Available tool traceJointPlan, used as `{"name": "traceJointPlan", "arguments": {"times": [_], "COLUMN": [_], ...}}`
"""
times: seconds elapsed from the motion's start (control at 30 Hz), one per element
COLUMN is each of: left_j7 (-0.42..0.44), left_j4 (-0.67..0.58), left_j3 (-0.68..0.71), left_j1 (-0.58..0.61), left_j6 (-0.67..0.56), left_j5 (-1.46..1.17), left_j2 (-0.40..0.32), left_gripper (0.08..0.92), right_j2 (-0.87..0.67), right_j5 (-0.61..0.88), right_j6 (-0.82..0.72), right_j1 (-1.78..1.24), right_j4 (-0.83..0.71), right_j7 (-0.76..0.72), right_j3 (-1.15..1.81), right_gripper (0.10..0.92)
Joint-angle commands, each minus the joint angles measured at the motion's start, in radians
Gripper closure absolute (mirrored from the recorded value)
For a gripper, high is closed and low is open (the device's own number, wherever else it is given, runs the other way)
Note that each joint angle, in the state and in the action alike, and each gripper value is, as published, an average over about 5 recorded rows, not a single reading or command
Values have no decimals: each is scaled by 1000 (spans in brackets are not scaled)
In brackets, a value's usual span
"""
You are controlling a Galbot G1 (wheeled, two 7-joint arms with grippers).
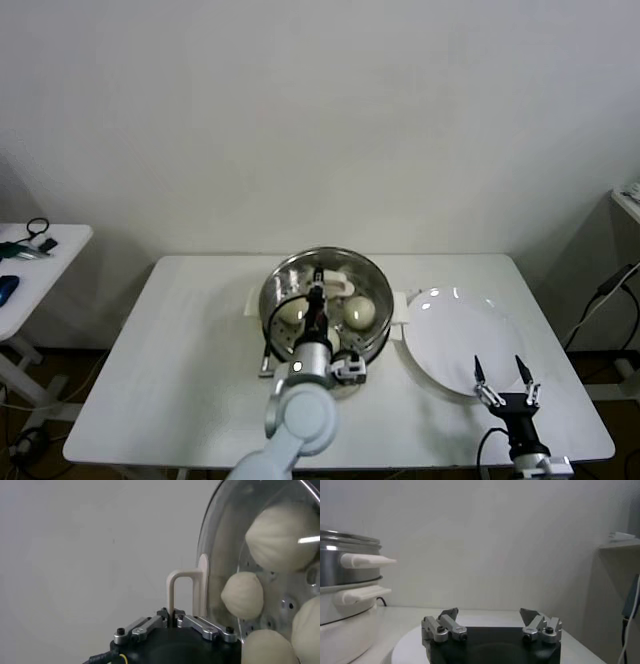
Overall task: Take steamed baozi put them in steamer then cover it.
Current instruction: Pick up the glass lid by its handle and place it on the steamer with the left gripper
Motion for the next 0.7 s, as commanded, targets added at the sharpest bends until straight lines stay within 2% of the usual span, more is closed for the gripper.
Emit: {"name": "traceJointPlan", "arguments": {"times": [0.03, 0.5, 0.7], "left_j7": [-1, 6, -17], "left_j4": [16, 16, 6], "left_j3": [0, 7, 11], "left_j1": [-4, 5, 6], "left_j6": [-2, -5, 15], "left_j5": [14, 12, -25], "left_j2": [-4, -8, 1], "left_gripper": [856, 847, 704], "right_j2": [1, 6, 1], "right_j5": [-3, -19, -25], "right_j6": [1, 10, 5], "right_j1": [-3, -9, -11], "right_j4": [5, 11, 18], "right_j7": [-1, -1, -8], "right_j3": [1, 5, 2], "right_gripper": [203, 203, 203]}}
